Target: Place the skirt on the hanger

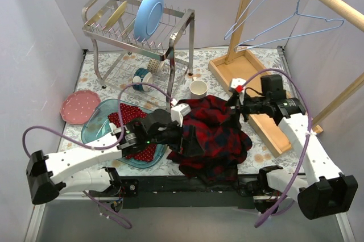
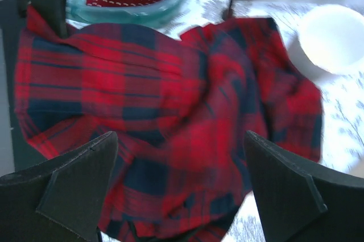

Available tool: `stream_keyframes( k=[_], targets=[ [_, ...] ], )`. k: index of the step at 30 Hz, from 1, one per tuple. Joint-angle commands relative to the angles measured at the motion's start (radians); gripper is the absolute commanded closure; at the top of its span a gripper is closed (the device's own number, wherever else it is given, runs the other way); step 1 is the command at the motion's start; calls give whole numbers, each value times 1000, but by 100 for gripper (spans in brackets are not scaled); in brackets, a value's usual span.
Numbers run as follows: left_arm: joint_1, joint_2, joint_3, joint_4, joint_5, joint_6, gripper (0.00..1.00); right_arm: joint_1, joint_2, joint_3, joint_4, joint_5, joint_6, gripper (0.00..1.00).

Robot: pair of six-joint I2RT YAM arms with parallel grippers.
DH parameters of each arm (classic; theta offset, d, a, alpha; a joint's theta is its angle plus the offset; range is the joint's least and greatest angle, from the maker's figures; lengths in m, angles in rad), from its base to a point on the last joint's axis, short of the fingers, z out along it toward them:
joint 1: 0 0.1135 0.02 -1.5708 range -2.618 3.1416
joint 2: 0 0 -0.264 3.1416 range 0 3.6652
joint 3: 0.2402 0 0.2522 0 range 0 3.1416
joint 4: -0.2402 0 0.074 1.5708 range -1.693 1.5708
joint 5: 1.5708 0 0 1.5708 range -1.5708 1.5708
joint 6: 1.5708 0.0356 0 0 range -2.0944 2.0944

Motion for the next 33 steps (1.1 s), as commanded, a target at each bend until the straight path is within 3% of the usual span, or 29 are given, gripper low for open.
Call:
stream_keyframes(
  k=[1, 7, 11, 14, 17, 18, 20, 26, 30, 33],
  targets=[
    [45, -83, 9, -114, -206, 20, 2, 174, 90, 128, 5, 203, 92, 2],
    [63, -78, -42, -123, -211, -26, 2, 274, 280, 211, 48, 512, 114, 4],
    [63, -14, -80, -152, -85, -60, 2, 289, 322, 187, 83, 569, 126, 8],
    [63, -33, -109, -175, -82, -94, 2, 289, 333, 146, 62, 535, 114, 20],
    [63, -52, -85, -245, -121, -111, 2, 292, 314, 106, 42, 499, 108, 59],
    [63, -56, -76, -264, -149, -115, 2, 291, 303, 93, 41, 497, 101, 82],
    [63, -64, -53, -319, -189, -115, 2, 289, 250, 76, 50, 508, 100, 96],
    [63, -75, 53, -446, -284, -85, 2, 201, 63, 141, 117, 526, 132, 99],
    [65, -78, 61, -466, -278, -69, 2, 139, 6, 247, 99, 434, 132, 99],
    [65, -81, 52, -460, -263, -71, 2, 137, -22, 222, 70, 380, 118, 99]
  ],
)
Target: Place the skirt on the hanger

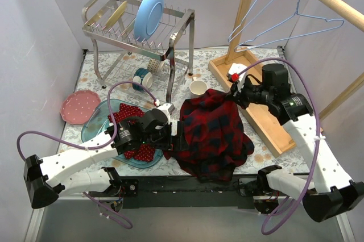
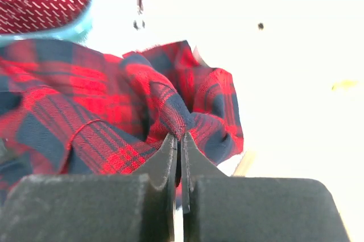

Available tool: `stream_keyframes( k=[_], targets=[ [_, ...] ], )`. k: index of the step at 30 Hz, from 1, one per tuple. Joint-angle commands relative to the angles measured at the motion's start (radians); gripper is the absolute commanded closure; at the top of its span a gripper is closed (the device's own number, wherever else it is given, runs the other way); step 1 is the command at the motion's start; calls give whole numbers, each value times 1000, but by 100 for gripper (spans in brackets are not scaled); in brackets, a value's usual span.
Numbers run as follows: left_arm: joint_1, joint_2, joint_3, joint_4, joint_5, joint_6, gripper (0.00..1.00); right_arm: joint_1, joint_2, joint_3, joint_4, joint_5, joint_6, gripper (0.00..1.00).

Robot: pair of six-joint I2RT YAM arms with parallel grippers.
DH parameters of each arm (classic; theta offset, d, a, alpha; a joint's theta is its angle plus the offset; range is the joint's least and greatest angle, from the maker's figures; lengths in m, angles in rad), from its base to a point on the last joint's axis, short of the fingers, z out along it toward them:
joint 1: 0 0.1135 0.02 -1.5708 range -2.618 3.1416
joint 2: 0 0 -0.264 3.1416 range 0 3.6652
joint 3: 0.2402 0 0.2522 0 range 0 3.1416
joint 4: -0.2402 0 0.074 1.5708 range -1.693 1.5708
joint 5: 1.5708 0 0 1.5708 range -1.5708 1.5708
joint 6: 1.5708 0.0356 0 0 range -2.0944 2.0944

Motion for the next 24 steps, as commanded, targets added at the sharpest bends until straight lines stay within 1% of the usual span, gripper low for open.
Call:
stream_keyframes(
  k=[1, 2, 3, 5, 6, 7, 8, 9, 11, 13, 15, 16, 19, 20, 21, 23, 24],
  targets=[
    [3, -28, -1, -98, -16, 18, 2, -20, -59, -35, 14, -41, -31, 99],
    [5, -33, -16, -97, -16, 18, 2, -22, -71, -68, 10, -15, -63, 99],
    [5, -34, -24, -99, 22, 17, 2, -25, -85, -106, -7, 14, -97, 99],
    [5, -27, -66, -93, 72, 12, 2, -29, -125, -225, -44, 132, -174, 99],
    [5, -17, -85, -87, 114, 1, 2, -35, -132, -264, -71, 169, -250, 99],
    [5, -11, -103, -67, 146, -11, 2, -43, -151, -295, -135, 212, -289, 99],
    [5, 1, -137, -52, 180, -17, 2, -51, -163, -357, -166, 224, -332, 99],
    [3, 1, -151, -35, 233, -29, 2, -52, -177, -384, -188, 241, -381, 99],
    [3, 0, -166, -4, 261, -34, 2, -54, -221, -431, -239, 295, -419, 99],
    [5, -2, -136, -50, 234, -36, 2, -54, -261, -471, -252, 356, -436, 99],
    [3, -14, -92, -85, 176, -36, 2, -54, -280, -484, -268, 381, -449, 99],
    [5, -19, -34, -105, 107, -34, 2, -54, -289, -490, -277, 370, -462, 99],
    [5, -31, 72, -85, 16, -17, 2, -54, -277, -494, -315, 315, -475, 99],
    [5, -27, 97, -67, 4, -6, 2, -54, -271, -490, -315, 313, -466, 95],
    [5, -14, 120, -50, -2, 4, 2, -54, -266, -481, -315, 313, -459, 87],
    [5, 58, 188, 16, -1, 36, 2, -54, -263, -430, -317, 295, -436, 78],
    [5, 90, 206, 37, -2, 44, 2, -54, -263, -407, -322, 281, -427, 63]
  ],
)
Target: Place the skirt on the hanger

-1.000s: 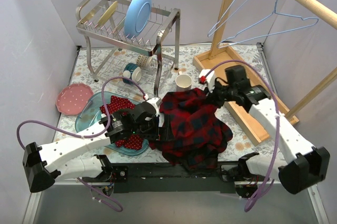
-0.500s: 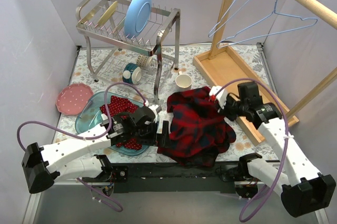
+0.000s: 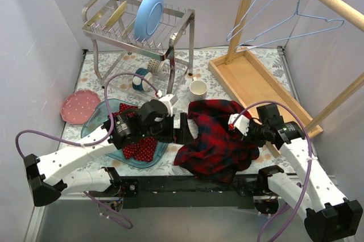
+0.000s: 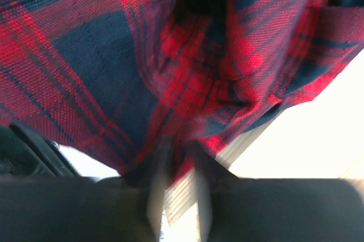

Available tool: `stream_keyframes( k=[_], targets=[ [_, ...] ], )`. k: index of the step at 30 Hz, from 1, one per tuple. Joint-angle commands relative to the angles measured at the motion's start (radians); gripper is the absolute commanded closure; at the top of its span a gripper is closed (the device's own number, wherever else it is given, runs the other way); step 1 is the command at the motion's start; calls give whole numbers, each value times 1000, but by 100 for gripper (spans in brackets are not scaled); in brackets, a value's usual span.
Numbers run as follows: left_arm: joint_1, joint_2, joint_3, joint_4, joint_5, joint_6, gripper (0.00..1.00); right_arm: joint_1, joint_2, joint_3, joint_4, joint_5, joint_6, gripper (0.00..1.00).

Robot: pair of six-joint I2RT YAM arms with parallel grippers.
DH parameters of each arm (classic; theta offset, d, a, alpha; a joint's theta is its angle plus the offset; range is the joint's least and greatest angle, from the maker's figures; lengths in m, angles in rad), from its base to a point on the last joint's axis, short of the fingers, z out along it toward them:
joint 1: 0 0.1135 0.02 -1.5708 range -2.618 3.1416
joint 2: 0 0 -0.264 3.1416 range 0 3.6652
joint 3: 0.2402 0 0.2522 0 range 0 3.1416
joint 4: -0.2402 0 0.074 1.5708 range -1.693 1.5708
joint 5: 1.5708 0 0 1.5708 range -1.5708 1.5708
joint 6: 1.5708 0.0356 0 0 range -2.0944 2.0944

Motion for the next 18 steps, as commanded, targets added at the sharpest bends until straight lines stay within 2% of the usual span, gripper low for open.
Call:
stream_keyframes(
  k=[1, 3, 6, 9, 13, 16, 18],
  targets=[
    [4, 112, 117, 147, -61, 64, 2, -5, 6, 108, -62, -53, -13, 52],
    [4, 243, 168, 188, -58, 99, 2, -5, 9, 206, -82, -75, 11, 34],
    [4, 408, 231, 202, -61, 144, 2, -5, 31, 327, -93, -97, 53, 29],
    [4, 517, 252, 206, -96, 162, 3, -8, 72, 414, -77, -136, 129, 26],
    [4, 550, 223, 219, -172, 156, 6, -6, 188, 410, 37, -274, 262, 21],
    [4, 512, 178, 258, -161, 133, 8, -6, 334, 398, 111, -337, 329, 22],
    [6, 484, 138, 291, -142, 124, 11, -8, 402, 405, 123, -360, 341, 27]
  ],
)
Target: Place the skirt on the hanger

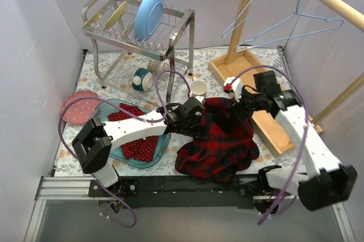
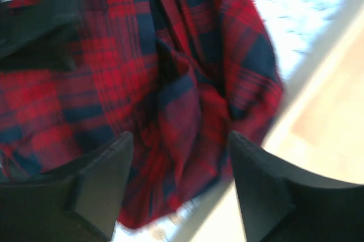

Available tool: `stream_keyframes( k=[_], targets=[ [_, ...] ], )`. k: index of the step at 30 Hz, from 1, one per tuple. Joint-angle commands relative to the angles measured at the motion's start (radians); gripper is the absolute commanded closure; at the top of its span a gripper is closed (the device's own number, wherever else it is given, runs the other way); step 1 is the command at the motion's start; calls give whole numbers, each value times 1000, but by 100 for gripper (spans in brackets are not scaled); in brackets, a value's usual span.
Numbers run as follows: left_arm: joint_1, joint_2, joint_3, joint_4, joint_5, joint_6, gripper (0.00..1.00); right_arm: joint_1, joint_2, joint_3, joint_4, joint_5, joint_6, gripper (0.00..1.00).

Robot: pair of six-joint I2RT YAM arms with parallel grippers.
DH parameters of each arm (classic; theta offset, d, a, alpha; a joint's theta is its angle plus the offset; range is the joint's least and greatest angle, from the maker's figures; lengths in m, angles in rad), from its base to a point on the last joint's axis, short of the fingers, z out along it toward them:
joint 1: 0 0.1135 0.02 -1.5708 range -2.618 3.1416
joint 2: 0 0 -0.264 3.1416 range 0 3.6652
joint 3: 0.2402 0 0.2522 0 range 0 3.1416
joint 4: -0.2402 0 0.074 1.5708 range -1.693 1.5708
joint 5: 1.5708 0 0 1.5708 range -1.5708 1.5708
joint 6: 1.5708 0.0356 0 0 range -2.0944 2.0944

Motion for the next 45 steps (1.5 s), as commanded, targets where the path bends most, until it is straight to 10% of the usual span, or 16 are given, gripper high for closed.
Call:
stream_keyframes(
  k=[1, 10, 14, 15, 18, 27, 38, 45],
  targets=[
    [6, -124, -83, 98, -20, -15, 15, -2, 202, 6, 86, -133, 118, 29],
    [52, -135, -238, 293, 167, -50, 51, 7, 323, 6, 138, -124, 156, 43],
    [101, -133, -295, 381, 236, -55, 72, 11, 330, 17, 118, -134, 145, 72],
    [130, -145, -315, 420, 278, -52, 92, 11, 326, 38, 110, -134, 139, 89],
    [151, -200, -312, 420, 260, -32, 100, 10, 278, 113, 81, -118, 128, 99],
    [159, -585, -195, 126, 144, 92, 100, -73, 16, 320, 73, -12, 141, 99],
    [125, -667, -736, 322, 533, -222, 100, -78, -230, -292, -57, 202, -148, 99],
    [27, -592, -737, 348, 573, -265, 57, -79, -210, -409, -114, 264, -138, 61]
  ],
)
